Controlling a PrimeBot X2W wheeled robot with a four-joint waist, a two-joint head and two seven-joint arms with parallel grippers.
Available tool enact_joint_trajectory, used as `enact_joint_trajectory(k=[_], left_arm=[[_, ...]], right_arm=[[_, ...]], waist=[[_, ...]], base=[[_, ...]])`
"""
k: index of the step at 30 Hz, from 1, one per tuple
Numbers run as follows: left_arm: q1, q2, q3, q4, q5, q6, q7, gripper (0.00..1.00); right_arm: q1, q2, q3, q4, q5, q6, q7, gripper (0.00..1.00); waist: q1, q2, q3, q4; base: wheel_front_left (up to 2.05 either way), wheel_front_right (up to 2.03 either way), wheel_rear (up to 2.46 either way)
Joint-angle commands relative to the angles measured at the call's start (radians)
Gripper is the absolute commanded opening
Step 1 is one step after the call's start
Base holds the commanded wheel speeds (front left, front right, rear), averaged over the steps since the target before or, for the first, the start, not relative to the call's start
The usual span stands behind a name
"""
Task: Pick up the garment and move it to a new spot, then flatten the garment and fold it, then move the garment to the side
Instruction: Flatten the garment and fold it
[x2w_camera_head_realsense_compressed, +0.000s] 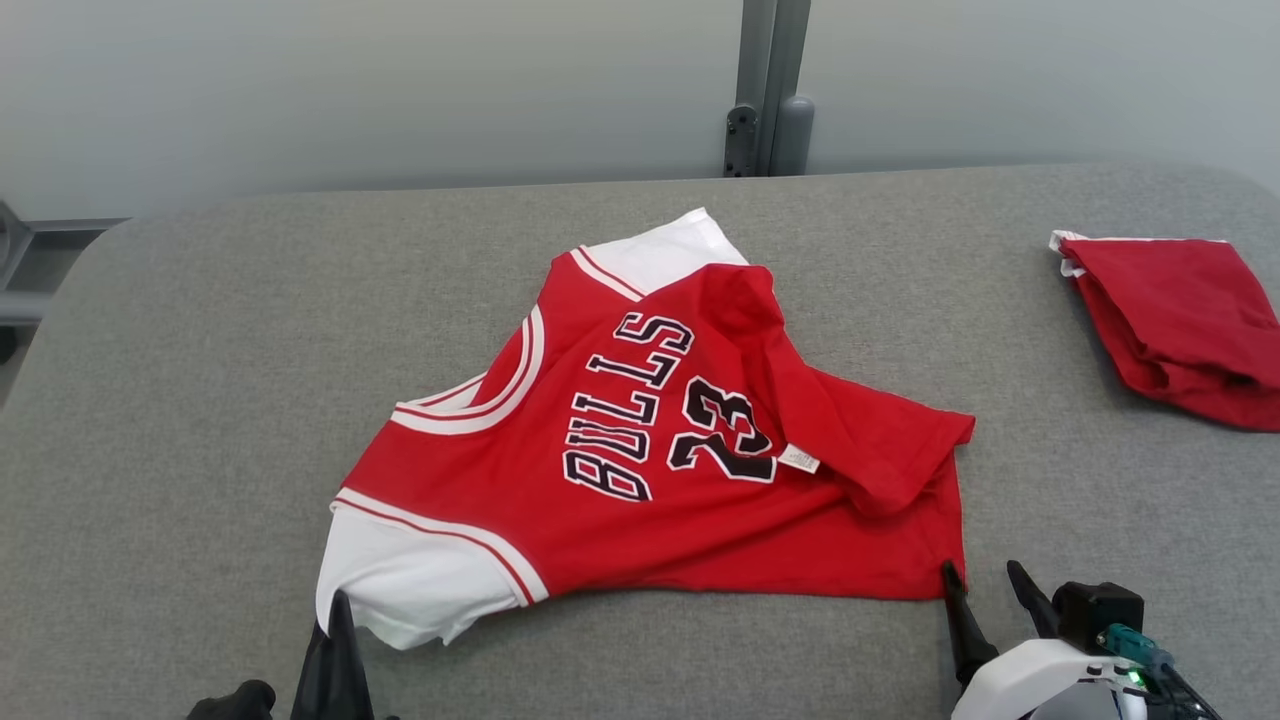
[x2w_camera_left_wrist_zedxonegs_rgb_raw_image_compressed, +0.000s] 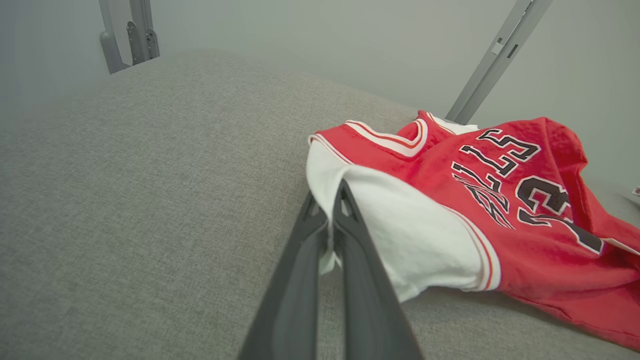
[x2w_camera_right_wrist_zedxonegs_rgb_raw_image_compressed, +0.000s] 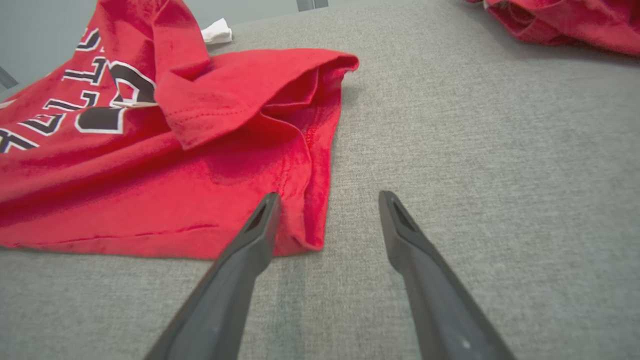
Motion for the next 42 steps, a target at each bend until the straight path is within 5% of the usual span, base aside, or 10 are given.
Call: enact_joint_trajectory(k=[1,7,9,10,13,24,42], left_arm=[[-0.019,0.002,-0.004,0.004,-0.005,-0.002,-0.001,0.0],[-0.026,0.001,-0.007,0.014,-0.007,-0.002,-0.003,0.0],[-0.026,0.002,-0.006,0.016,-0.007,-0.002,-0.004,0.0],[-0.026,0.002,-0.005,0.016,-0.007,-0.002,-0.005,0.0],[-0.029,0.001,-0.004,0.016,-0.008,-0.003,-0.006,0.0],[-0.081,0.001,-0.001,-0.025,-0.002,-0.025,-0.008,0.0],[-0.241,0.022,0.033,-0.503,-0.105,-0.065,0.079,0.0]], right_arm=[[-0.019,-0.002,0.001,0.034,0.006,-0.002,0.003,1.0],[-0.054,-0.001,0.043,0.138,0.032,-0.002,0.025,1.0],[-0.061,0.0,0.055,0.156,0.04,-0.001,0.023,0.76],[-0.067,0.0,0.062,0.162,0.042,-0.001,0.022,0.44],[-0.083,0.0,0.085,0.183,0.048,-0.001,0.021,0.0],[-0.153,-0.002,0.114,0.074,0.194,-0.001,-0.001,0.0],[-0.06,-0.123,0.066,-0.67,0.438,-0.001,0.111,0.0]], waist=[[0.0,0.0,0.002,0.008],[0.0,0.0,0.003,0.016],[0.0,0.0,0.003,0.014],[0.0,0.0,0.004,0.013],[0.0,0.0,0.004,0.008],[0.0,0.0,-0.012,-0.014],[0.0,0.0,-0.076,-0.086]], base=[[0.0,0.0,0.0],[0.0,0.0,0.0],[0.0,0.0,0.0],[0.0,0.0,0.0],[0.0,0.0,0.0],[0.0,0.0,0.0],[0.0,0.0,0.0]])
